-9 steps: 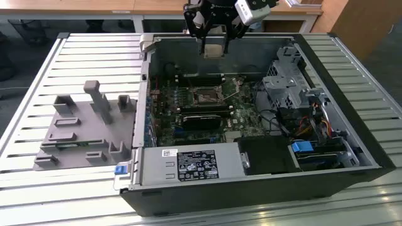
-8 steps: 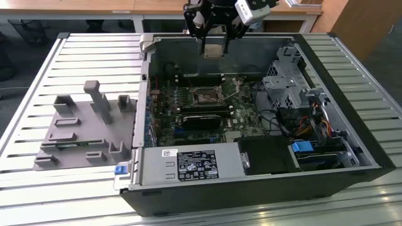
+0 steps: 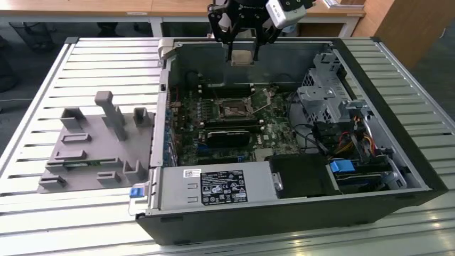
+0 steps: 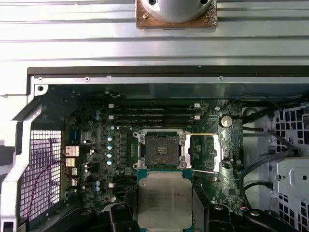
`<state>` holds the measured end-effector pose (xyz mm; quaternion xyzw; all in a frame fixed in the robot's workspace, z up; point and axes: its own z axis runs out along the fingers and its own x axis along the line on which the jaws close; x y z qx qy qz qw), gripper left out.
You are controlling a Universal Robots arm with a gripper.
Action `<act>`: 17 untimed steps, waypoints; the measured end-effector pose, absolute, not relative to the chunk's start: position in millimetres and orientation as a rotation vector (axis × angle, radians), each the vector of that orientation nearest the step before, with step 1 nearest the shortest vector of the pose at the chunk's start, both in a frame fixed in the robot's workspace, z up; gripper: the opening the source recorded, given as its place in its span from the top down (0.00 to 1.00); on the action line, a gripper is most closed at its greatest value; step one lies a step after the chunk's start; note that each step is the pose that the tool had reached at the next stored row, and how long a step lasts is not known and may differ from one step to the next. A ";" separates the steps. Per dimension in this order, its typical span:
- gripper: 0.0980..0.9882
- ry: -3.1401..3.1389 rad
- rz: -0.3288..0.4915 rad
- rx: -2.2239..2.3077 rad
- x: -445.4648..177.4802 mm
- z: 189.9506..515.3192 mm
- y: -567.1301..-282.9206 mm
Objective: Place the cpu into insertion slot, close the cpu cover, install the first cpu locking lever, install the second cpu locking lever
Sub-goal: 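Place the cpu into insertion slot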
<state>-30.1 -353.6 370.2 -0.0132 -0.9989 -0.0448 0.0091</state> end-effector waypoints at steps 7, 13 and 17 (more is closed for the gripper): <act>0.51 -3.120 -0.140 -0.080 -30.1 370.2 -353.6; 0.51 -3.120 -0.139 -0.162 -30.1 369.9 -353.6; 0.51 -3.118 -0.135 -0.232 -30.1 369.7 -353.4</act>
